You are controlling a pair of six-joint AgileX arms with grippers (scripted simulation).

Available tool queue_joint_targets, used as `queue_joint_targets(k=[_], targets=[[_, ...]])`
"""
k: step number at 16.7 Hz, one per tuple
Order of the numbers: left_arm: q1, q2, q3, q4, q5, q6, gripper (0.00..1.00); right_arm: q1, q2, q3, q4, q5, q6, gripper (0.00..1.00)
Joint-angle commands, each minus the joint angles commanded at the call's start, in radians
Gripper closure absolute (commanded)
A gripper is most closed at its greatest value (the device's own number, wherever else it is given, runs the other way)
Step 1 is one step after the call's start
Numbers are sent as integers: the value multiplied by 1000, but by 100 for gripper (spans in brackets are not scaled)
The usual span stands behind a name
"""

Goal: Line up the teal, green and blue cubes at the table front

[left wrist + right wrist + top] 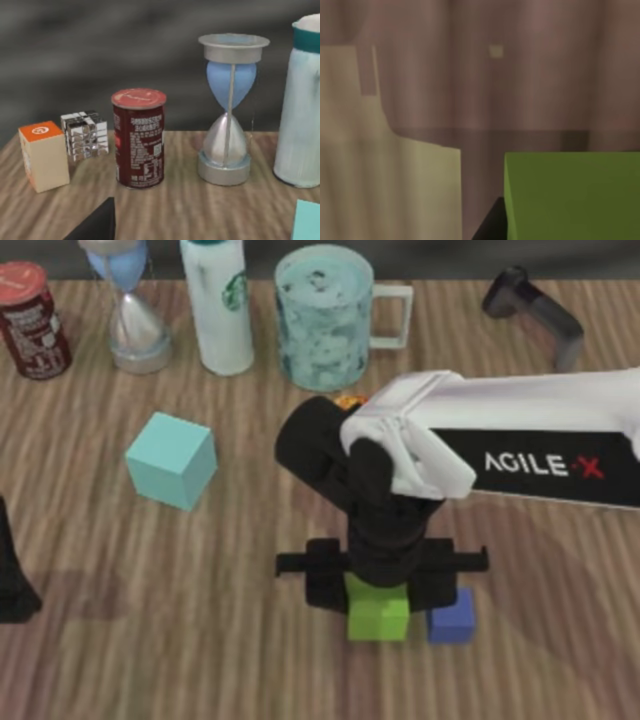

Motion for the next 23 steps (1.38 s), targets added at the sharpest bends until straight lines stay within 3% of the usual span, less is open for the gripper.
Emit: queue_joint_targets(k=[8, 18, 23], targets=[[0, 0, 0, 0, 0, 0, 0, 0, 0, 0, 0, 0, 0, 2], [0, 0, 0, 0, 0, 0, 0, -2, -1, 3, -4, 0, 0, 0], [0, 0, 0, 0, 0, 0, 0, 8, -43, 103, -153, -1, 0, 0]])
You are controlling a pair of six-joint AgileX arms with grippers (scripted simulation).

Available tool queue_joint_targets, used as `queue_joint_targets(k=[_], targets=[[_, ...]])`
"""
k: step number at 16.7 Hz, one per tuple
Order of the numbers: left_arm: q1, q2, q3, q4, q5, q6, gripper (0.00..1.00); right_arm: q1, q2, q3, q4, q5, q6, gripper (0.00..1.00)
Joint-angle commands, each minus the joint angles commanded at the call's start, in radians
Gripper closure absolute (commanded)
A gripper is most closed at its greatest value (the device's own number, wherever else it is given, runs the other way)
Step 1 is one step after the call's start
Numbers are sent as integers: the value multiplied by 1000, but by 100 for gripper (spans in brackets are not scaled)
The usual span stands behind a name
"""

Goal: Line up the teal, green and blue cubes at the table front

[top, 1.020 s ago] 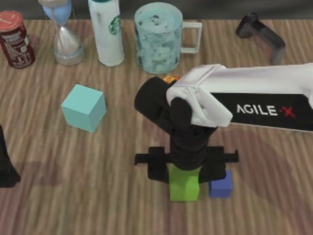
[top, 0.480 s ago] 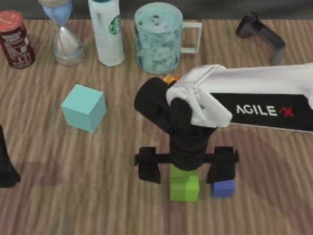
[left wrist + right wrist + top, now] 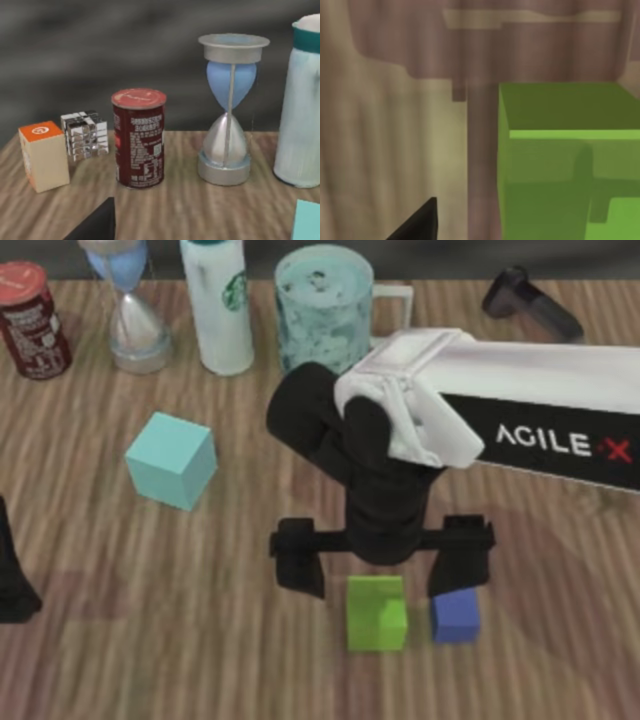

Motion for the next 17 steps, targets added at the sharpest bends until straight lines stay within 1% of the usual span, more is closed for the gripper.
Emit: queue_joint_targets(k=[3, 9, 13, 17], targets=[[0, 0, 0, 0, 0, 0, 0, 1, -32, 58, -87, 0, 1, 0], [-1, 9, 9, -6, 0, 0, 0, -8, -43, 57, -88, 3, -3, 0], [-18, 147, 143, -94, -2, 7, 0, -67, -174, -43, -9, 35, -68, 0], [-58, 451, 418, -277, 0, 25, 0, -175, -427, -266, 119, 78, -195, 0]])
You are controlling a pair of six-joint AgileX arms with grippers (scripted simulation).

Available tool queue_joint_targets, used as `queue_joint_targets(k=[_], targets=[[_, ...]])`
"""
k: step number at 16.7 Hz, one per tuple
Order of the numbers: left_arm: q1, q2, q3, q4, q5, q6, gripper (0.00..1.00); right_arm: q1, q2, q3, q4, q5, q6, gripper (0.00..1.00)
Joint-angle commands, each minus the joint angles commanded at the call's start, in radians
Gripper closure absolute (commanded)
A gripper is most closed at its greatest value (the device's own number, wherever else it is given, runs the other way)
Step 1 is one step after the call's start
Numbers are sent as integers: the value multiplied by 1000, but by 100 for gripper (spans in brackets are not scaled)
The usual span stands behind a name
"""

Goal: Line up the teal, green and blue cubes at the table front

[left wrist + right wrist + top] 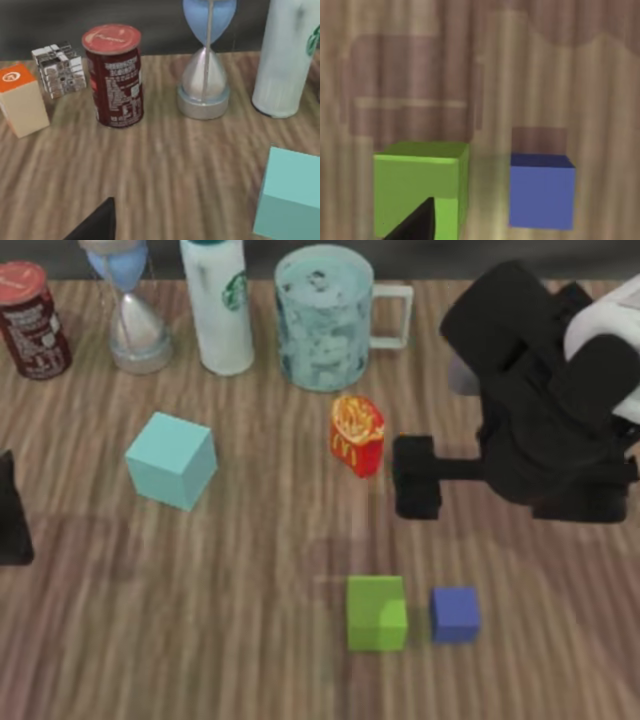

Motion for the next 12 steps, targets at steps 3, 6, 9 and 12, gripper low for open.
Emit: queue_joint_targets(k=[3, 6, 9, 12], targets=[[-37, 302, 254, -175, 1, 19, 0, -104, -243, -237, 111, 22, -118, 0], [-78, 641, 531, -371, 1, 39, 0, -217, -507, -503, 230, 27, -240, 0], [-116, 973, 804, -562, 0, 59, 0, -331, -781, -763, 363, 14, -354, 0], [-151, 1285, 1065, -735, -1, 76, 0, -435, -1058, -981, 518, -14, -455, 0]])
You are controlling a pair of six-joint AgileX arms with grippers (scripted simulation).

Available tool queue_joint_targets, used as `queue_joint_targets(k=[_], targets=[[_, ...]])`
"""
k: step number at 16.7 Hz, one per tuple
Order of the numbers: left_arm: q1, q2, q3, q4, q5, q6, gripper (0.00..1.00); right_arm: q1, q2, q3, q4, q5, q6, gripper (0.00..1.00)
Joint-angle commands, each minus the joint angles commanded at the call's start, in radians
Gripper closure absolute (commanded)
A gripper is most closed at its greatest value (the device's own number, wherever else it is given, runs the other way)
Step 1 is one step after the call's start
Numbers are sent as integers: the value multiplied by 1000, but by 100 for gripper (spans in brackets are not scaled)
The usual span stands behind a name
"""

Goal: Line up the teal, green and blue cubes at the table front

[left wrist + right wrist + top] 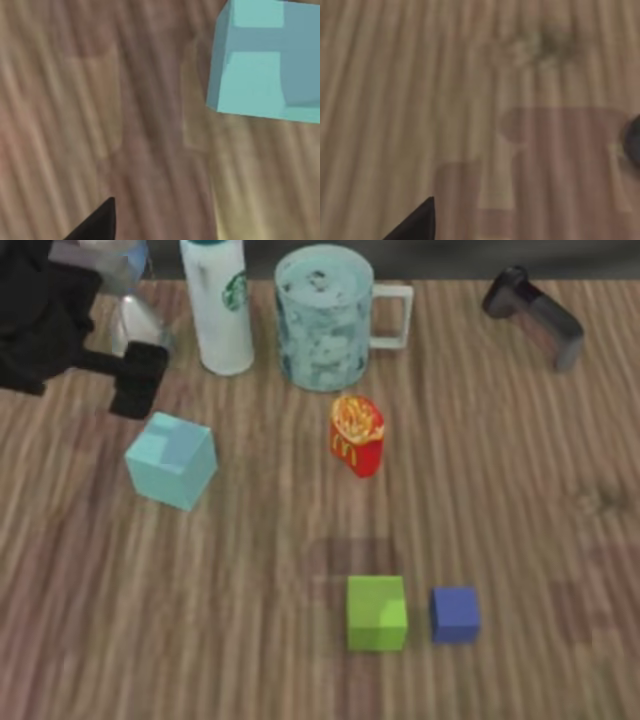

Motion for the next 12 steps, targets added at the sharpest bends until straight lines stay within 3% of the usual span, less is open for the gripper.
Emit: queue_joint_targets(k=[7, 12], targets=[[-52, 466, 428, -245, 4, 22, 0, -176, -494, -269, 357, -71, -156, 0], [-59, 524, 496, -277, 5, 24, 0, -206, -563, -296, 422, -84, -178, 0]])
